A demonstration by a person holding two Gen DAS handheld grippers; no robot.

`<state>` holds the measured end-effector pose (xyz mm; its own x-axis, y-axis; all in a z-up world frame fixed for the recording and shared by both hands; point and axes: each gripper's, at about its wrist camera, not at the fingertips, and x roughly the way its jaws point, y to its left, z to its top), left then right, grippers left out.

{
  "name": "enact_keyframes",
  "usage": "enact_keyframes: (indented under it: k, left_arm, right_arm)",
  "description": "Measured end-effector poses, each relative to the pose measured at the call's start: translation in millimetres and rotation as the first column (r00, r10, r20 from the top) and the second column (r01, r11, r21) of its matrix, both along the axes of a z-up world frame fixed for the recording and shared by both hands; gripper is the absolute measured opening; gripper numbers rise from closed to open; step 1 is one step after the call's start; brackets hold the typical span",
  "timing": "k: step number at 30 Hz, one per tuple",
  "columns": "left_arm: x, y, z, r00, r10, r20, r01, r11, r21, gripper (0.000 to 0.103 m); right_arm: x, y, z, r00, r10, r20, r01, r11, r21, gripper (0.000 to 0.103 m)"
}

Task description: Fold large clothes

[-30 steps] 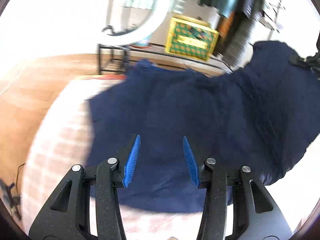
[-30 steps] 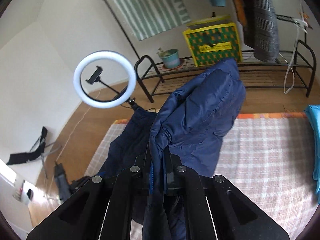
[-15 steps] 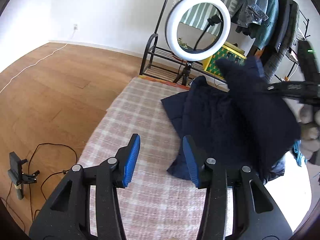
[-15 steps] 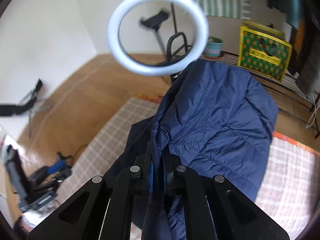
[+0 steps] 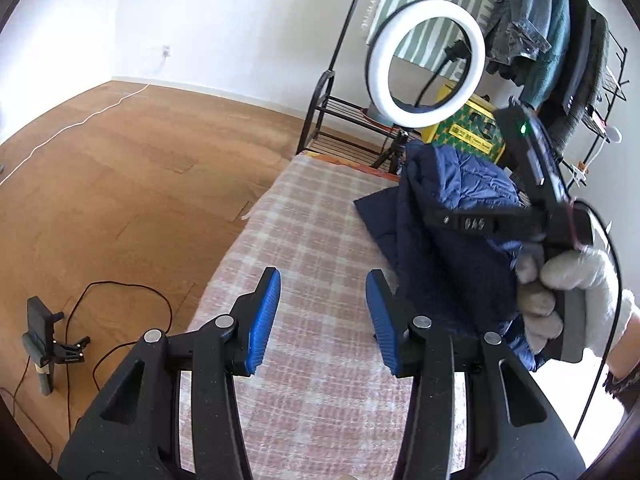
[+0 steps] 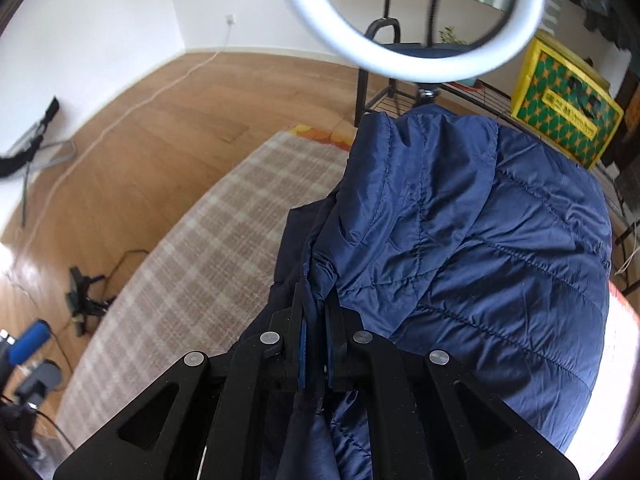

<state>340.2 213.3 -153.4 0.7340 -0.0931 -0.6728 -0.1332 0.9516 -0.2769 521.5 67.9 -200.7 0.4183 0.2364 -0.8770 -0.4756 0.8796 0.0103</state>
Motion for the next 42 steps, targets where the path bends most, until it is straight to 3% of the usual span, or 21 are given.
enact_keyframes:
  k: [3,5,7,10,12,16,19,22,24,26,28,30,33,36,38,42]
  left_arm:
    - [-1.9,5.1,2.3,1.000,0.015,0.005,-0.015,1.000,0.003,0.046]
    - [-3.8,8.0,5.4,1.000,0.022,0.013,-0.023,1.000,0.009,0.046]
    - [-5.7,11.4,9.8,0.999,0.035,0.022,-0.035,0.999,0.014,0.046]
    - [-7.1,14.9,16.7,0.998,0.046,0.033,-0.047,0.999,0.016,0.046]
    - [-8.4,16.0,23.1,0.998,0.052,0.044,-0.053,0.998,0.022,0.046]
    - [-9.0,15.0,36.3,0.996,0.061,0.071,-0.062,0.998,0.015,0.046]
    - [-0.9,3.3,42.8,0.997,0.028,0.074,-0.028,1.000,0.009,0.046]
    - [12.4,-17.8,48.0,0.997,-0.022,0.078,0.022,1.000,0.008,0.046]
    - [24.9,-40.2,51.9,0.994,-0.071,0.081,0.072,0.997,-0.015,0.046]
    - [42.0,-73.5,52.6,0.983,-0.173,0.069,0.175,0.984,-0.028,0.046]
    - [59.0,-105.3,45.9,0.966,-0.254,0.046,0.256,0.966,-0.033,0.046]
    - [75.2,-133.3,32.3,0.958,-0.286,0.007,0.286,0.958,0.022,0.046]
    - [95.2,-159.3,-0.1,0.947,-0.308,-0.094,0.319,0.938,0.138,0.046]
    - [104.2,-161.8,-36.1,0.941,-0.273,-0.200,0.319,0.913,0.256,0.046]
    - [104.1,-144.7,-52.6,0.942,-0.255,-0.218,0.301,0.930,0.210,0.051]
    - [100.0,-113.8,-63.8,0.955,-0.223,-0.196,0.246,0.964,0.099,0.061]
  right_arm:
    - [-4.4,12.1,-6.8,0.999,0.046,-0.023,-0.046,0.999,0.008,0.012]
    - [-5.3,17.9,-9.2,0.996,0.074,-0.048,-0.072,0.997,0.038,0.023]
    - [-4.8,18.9,-8.2,0.992,0.099,-0.076,-0.091,0.990,0.103,0.044]
    - [-3.2,14.7,-2.8,0.983,0.132,-0.126,-0.099,0.967,0.236,0.054]
    - [-5.5,9.2,4.7,0.975,0.171,-0.142,-0.115,0.935,0.335,0.054]
    - [-13.5,-13.3,32.2,0.943,0.289,-0.163,-0.150,0.810,0.566,0.054]
    - [-22.2,-45.9,61.5,0.946,0.299,-0.125,-0.156,0.759,0.632,0.054]
    - [-24.8,-93.0,86.8,0.975,0.218,-0.039,-0.155,0.798,0.582,0.054]
    - [-21.8,-127.7,92.7,0.994,0.101,0.039,-0.107,0.878,0.467,0.054]
    - [-13.1,-158.9,85.9,0.997,0.003,0.081,-0.033,0.925,0.379,0.054]
    - [-0.8,-185.8,72.5,0.995,-0.066,0.077,0.034,0.935,0.353,0.054]
    - [13.0,-210.3,58.8,0.991,-0.117,0.064,0.086,0.926,0.367,0.054]
    - [27.2,-223.4,49.9,0.986,-0.132,0.100,0.085,0.922,0.377,0.054]
    - [42.3,-212.9,36.3,0.985,-0.075,0.158,0.023,0.951,0.307,0.054]
    - [54.3,-204.7,20.6,0.984,-0.035,0.173,-0.008,0.970,0.244,0.054]
    - [71.3,-195.6,-22.7,0.992,0.031,0.121,-0.050,0.986,0.158,0.052]
